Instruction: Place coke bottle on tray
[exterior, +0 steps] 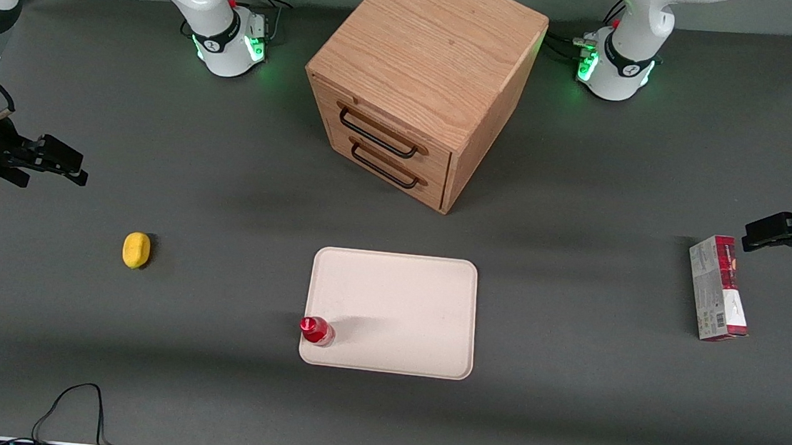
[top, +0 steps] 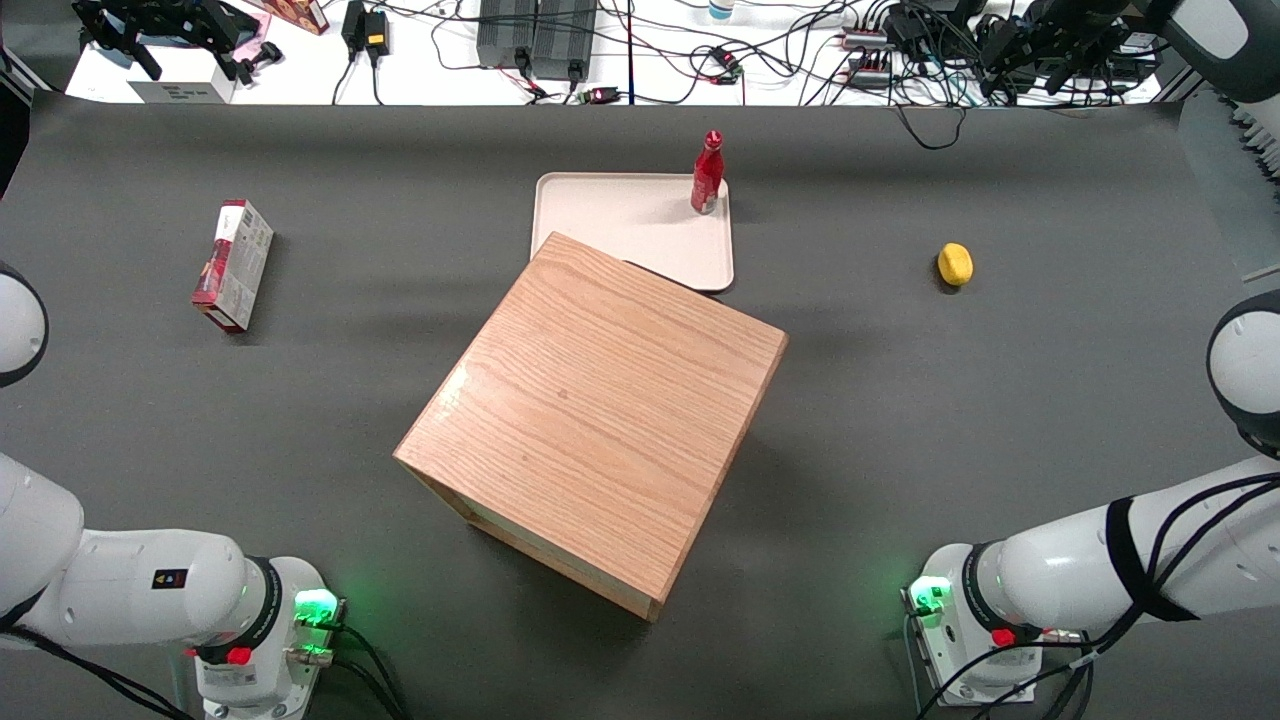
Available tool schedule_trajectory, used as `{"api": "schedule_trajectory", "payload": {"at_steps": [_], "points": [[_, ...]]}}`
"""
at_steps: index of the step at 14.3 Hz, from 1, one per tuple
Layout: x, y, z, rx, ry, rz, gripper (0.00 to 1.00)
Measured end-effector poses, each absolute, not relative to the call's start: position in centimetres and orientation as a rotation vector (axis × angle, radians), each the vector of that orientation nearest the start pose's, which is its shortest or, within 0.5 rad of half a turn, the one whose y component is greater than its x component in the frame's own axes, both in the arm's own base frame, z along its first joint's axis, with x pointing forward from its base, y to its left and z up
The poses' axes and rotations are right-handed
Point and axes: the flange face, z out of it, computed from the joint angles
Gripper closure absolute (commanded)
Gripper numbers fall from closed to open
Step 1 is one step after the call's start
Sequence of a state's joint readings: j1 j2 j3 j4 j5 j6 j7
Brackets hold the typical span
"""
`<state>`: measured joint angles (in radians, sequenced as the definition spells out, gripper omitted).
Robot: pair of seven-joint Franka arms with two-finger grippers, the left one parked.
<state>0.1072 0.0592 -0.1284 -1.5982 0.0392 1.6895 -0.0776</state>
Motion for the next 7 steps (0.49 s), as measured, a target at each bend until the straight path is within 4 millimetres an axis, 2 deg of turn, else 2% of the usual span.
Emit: {"api": "schedule_trajectory", "payload": {"at_steps": [7], "points": [[58.1, -2.1, 58.8, -3.125, -0.043, -0.043, 0.00]]}}
